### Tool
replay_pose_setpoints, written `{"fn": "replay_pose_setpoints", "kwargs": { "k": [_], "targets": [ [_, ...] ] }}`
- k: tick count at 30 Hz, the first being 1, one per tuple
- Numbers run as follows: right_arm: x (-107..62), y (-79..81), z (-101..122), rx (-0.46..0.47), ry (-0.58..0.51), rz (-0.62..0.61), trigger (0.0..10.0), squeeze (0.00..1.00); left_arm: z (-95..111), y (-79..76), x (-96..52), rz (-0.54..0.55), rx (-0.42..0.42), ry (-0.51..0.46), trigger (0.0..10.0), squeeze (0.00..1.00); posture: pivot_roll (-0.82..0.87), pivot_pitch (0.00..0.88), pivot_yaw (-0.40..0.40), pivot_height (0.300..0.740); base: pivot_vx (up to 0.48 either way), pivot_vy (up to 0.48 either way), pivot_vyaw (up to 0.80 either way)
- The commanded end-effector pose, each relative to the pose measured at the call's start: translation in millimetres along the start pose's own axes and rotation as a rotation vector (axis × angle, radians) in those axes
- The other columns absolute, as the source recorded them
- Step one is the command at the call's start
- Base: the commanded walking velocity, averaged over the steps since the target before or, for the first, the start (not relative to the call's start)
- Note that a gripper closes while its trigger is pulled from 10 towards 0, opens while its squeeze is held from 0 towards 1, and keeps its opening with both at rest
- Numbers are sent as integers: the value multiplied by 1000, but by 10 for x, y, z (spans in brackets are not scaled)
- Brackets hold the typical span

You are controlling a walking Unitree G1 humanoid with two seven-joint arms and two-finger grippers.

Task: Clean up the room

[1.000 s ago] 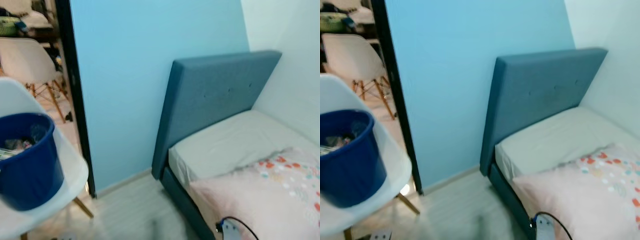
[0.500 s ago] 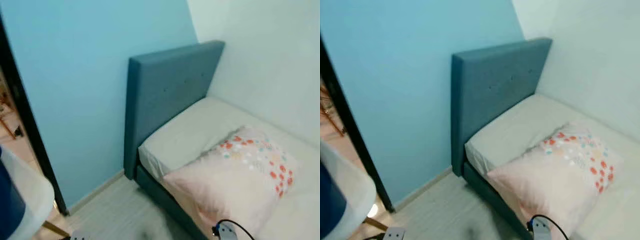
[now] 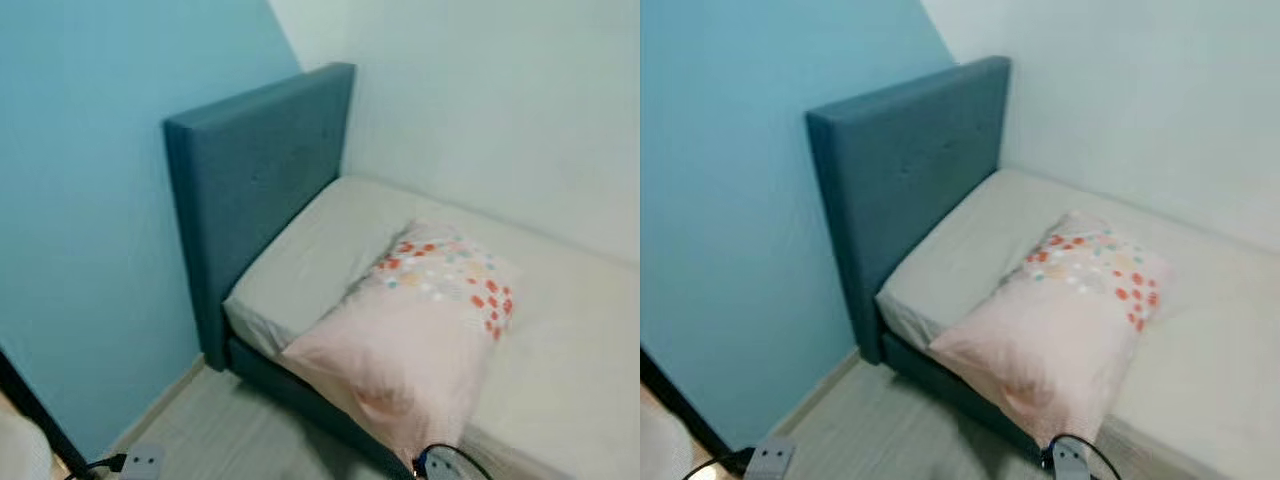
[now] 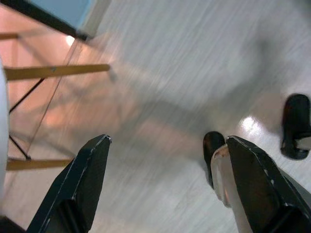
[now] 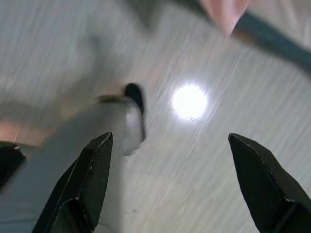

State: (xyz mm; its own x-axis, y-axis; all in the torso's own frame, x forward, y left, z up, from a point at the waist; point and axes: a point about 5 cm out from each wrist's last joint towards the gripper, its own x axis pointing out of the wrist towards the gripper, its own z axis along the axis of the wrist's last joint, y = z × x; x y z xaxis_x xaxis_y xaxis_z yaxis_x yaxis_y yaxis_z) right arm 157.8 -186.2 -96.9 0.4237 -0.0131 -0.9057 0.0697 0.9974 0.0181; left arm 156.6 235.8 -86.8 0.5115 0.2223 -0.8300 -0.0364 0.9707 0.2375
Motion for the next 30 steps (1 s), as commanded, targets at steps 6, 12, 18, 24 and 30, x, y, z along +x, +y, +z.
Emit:
{"fn": "replay_pose_setpoints", "kwargs": {
  "k": [6,12,18,24,30],
  "targets": [
    [8,95,-16,5,-1,4,10000,0,25,12,5,-11,-63,-4,10000,0,60,0,-49,725,0,0,-756],
    [20,282,-19,-18,5,26,10000,0,93,65,7,3,-135,-56,10000,0,57,0,-50,725,0,0,-756],
    [26,358,56,-17,-6,31,10000,0,299,94,17,-22,-164,-156,10000,0,52,0,-46,725,0,0,-756],
    [30,406,278,-28,-62,38,10000,0,978,168,-14,-42,-196,-416,10000,0,52,0,-60,725,0,0,-756],
    [4,375,658,-127,-197,27,10000,0,1444,161,-116,-105,-254,-613,10000,0,48,0,-68,725,82,0,-380]
  ]
}}
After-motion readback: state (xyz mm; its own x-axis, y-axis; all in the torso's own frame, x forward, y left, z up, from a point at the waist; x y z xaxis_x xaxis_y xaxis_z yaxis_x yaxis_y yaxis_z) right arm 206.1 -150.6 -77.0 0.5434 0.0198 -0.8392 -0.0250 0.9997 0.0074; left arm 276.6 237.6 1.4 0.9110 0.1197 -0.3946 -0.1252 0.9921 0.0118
